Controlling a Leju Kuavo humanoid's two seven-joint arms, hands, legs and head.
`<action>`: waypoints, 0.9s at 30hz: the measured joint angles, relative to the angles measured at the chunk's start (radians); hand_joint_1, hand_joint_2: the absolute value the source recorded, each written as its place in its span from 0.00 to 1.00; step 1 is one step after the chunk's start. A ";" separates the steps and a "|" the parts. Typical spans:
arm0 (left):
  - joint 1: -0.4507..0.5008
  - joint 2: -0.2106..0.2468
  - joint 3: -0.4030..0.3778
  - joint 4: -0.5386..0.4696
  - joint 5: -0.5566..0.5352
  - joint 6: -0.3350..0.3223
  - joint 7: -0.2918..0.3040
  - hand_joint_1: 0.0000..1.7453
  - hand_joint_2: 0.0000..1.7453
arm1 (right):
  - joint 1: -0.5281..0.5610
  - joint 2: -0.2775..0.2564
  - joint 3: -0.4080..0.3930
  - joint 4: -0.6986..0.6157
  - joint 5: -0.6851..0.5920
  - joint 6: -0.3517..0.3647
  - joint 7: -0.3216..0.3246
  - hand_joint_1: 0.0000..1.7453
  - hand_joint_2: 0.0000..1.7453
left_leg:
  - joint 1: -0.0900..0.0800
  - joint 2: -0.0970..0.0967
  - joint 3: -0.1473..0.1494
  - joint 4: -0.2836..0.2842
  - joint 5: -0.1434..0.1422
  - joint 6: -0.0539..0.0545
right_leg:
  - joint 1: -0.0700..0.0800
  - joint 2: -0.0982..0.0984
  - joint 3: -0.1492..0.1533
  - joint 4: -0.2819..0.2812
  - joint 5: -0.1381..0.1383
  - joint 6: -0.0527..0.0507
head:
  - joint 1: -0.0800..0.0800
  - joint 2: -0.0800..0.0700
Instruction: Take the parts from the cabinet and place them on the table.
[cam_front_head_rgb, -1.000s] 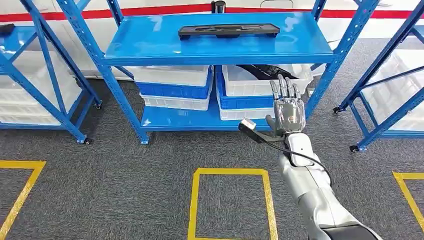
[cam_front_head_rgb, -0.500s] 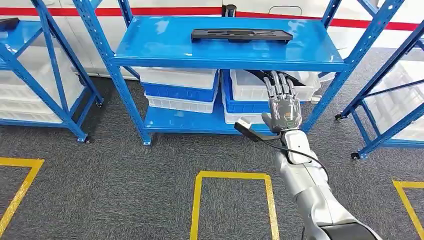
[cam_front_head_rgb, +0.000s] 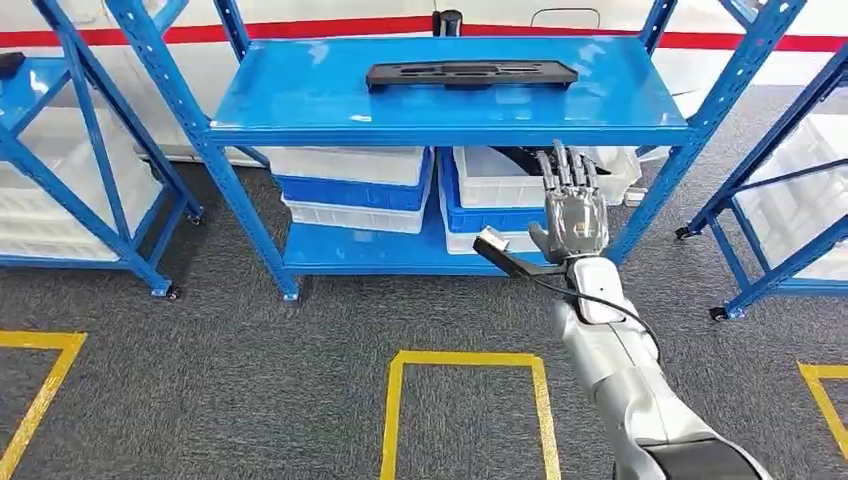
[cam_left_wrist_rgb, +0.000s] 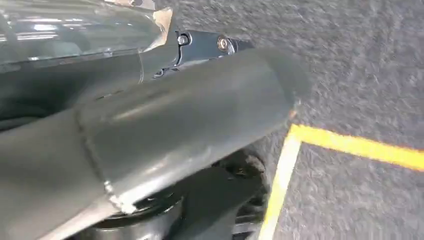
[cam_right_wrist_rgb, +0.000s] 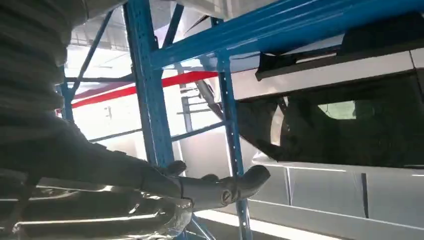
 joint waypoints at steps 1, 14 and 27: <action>0.002 0.000 0.000 0.000 0.000 0.000 0.000 0.00 0.00 | 0.001 0.001 0.000 0.003 0.000 0.000 0.000 0.00 1.00 | 0.004 0.000 -0.039 0.046 -0.022 -0.005 | 0.000 0.000 0.006 0.000 -0.006 0.000 | -0.002 0.000; 0.001 0.002 0.000 0.001 0.000 -0.003 0.003 0.00 0.00 | -0.016 0.013 0.001 0.021 0.000 0.000 0.011 0.00 1.00 | -0.005 0.001 0.104 -0.275 0.140 0.063 | 0.004 0.001 -0.005 0.155 -0.077 0.061 | 0.005 0.000; 0.005 0.001 0.007 0.003 0.000 -0.003 0.005 0.00 0.00 | -0.003 0.013 0.001 0.031 0.000 0.000 0.018 0.00 1.00 | -0.012 -0.008 0.174 -0.251 0.066 0.026 | -0.001 -0.007 -0.032 -0.003 0.034 0.030 | 0.007 0.000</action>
